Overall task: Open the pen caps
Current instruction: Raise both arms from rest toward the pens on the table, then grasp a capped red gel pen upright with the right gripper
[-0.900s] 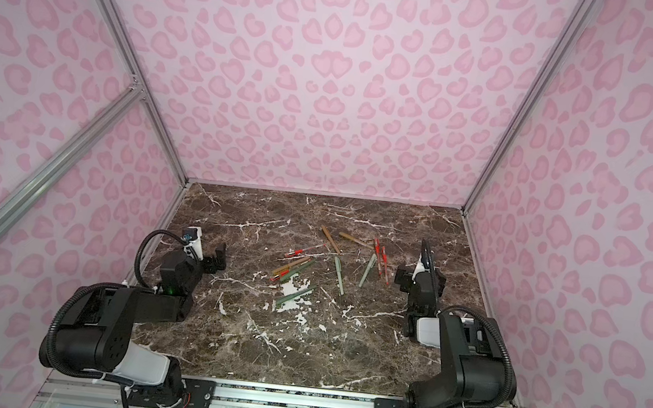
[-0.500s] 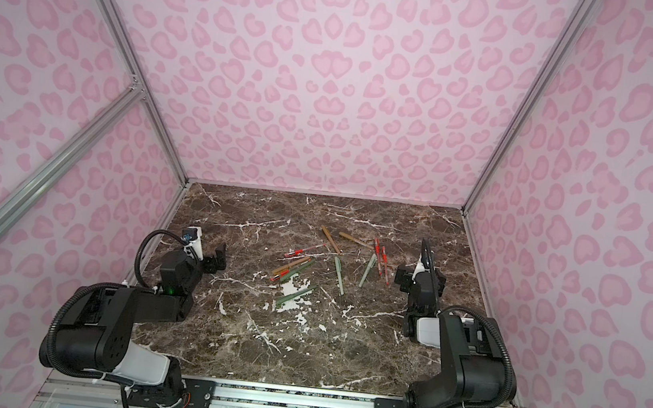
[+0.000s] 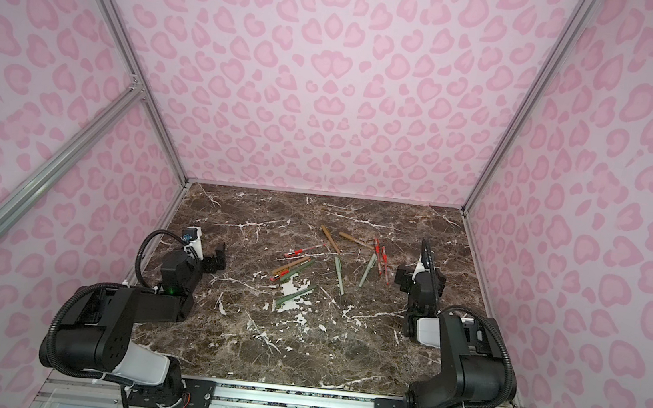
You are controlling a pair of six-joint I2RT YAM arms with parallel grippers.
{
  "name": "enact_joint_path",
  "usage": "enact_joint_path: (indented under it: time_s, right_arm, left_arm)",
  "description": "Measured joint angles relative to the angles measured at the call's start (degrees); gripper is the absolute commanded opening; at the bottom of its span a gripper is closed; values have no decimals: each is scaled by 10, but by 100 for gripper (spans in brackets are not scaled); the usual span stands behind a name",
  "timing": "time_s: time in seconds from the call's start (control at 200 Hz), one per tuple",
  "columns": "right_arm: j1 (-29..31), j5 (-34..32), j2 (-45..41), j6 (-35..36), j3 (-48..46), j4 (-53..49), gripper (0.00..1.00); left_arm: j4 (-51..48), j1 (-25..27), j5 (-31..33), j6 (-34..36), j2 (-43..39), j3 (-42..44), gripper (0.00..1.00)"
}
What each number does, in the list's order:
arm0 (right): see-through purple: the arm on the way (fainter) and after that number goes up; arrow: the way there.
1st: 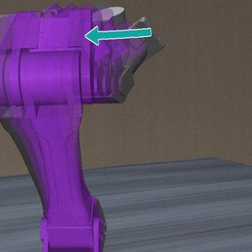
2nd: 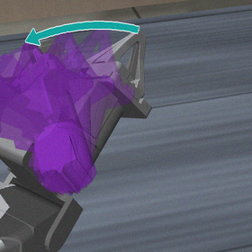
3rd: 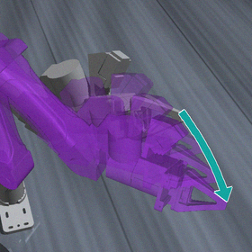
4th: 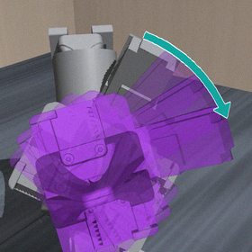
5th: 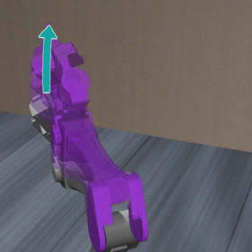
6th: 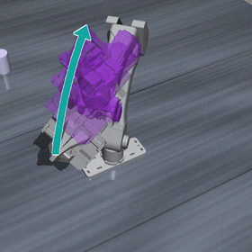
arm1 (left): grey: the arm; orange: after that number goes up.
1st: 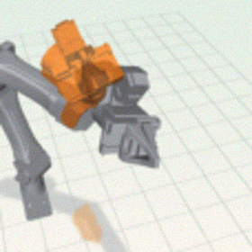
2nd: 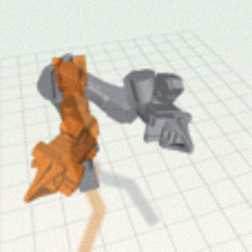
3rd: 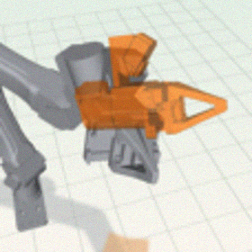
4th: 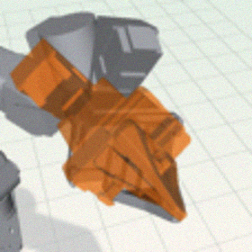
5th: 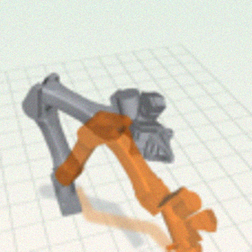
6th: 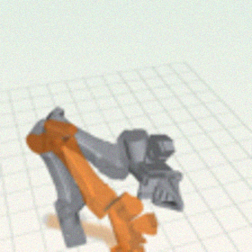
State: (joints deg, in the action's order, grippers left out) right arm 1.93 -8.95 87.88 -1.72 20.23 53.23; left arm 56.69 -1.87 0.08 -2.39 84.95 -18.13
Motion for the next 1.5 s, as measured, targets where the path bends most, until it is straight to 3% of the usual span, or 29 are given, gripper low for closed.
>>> enact_joint_path:
  time_s: [0.27, 0.465, 0.635, 0.815, 0.93, 1.135, 1.405, 1.5]
  right_arm:
    - [-3, 3, 0, 0, 0, 0, 99]
    - [9, -5, -35, 5, -11, -10, 99]
    - [13, -20, -164, -23, 68, -172, 99]
    - [12, -15, -170, -65, 206, -409, 97]
    - [12, 16, -135, -83, 292, -548, 91]
    - [24, 76, -48, -92, 372, -713, 77]
    - [50, 112, 94, -89, 467, -802, 44]
    - [52, 120, 136, -82, 498, -822, 40]
  left_arm:
    - [-6, 1, 6, -2, -3, -2, 98]
    - [-190, 0, 1, -1, -62, -146, 98]
    - [-417, 0, -32, 5, -115, -291, 98]
    - [-620, 1, -57, -11, -164, -393, 98]
    - [-699, 0, -83, -7, -187, -395, 98]
    - [-741, -2, -126, 24, -214, -340, 98]
    - [-741, -7, -165, 24, -222, -308, 98]
    - [-735, -8, -172, 24, -227, -308, 99]
